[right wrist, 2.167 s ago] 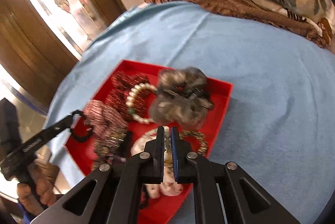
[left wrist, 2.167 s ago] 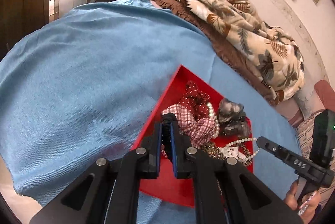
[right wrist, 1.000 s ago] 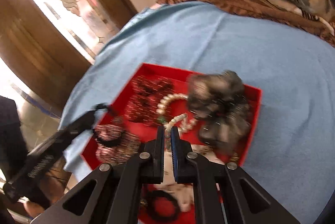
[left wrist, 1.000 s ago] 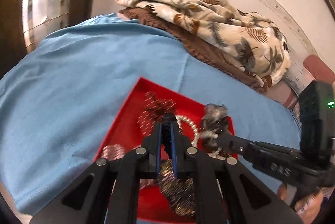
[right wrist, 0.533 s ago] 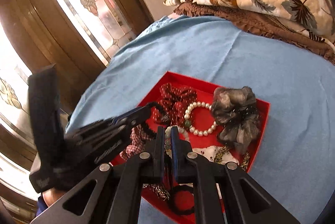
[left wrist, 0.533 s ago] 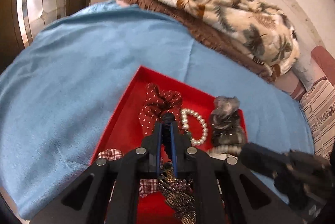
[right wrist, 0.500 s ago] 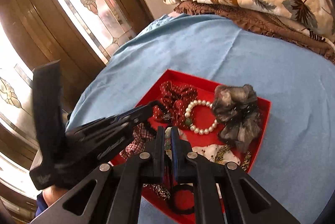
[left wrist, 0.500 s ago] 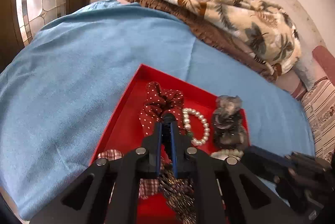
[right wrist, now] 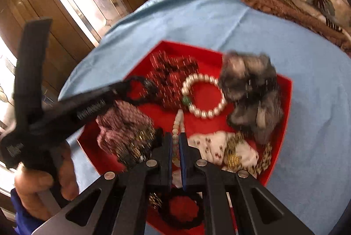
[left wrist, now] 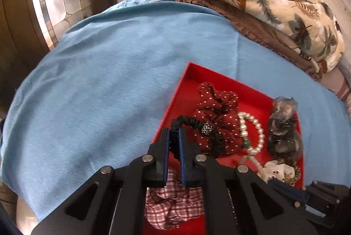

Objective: Organize jewelry
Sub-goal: 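Lower the black bracelet into the tray and open the left gripper while the right holds the bead bracelet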

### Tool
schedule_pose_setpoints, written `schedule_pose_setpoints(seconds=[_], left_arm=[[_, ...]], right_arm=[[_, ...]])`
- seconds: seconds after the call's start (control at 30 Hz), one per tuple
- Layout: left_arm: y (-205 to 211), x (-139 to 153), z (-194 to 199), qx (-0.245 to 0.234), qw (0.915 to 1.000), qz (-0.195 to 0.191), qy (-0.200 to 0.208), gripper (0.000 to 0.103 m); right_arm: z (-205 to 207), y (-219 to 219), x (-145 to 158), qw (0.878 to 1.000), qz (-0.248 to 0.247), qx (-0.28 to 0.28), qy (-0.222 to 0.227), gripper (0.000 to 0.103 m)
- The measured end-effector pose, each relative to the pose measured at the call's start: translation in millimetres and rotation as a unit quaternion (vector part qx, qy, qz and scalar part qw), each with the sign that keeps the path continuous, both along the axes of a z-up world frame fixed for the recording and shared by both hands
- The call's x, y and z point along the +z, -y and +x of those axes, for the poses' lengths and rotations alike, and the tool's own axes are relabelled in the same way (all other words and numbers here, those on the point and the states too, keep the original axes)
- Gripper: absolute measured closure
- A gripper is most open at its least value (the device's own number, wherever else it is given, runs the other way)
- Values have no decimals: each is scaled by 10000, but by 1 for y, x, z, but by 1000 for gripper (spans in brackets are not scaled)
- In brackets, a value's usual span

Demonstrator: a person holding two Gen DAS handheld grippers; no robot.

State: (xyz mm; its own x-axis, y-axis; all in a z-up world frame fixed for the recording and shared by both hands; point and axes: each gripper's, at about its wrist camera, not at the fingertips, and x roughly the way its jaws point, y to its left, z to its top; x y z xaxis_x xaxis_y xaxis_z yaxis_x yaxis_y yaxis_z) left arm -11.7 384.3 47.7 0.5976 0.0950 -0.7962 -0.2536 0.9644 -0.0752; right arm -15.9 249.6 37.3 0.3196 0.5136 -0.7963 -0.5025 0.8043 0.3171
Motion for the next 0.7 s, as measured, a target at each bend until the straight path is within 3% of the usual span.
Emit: schedule_pose_setpoints(seconds=[0.33, 0.7], left_arm=[[3, -6, 2, 46, 9997, 208, -107, 95], [7, -4, 1, -4, 9995, 331, -5, 95]], right_arm=[[-17, 1, -12, 9996, -34, 244, -117, 96], [-14, 2, -9, 9998, -139, 148, 20, 96]])
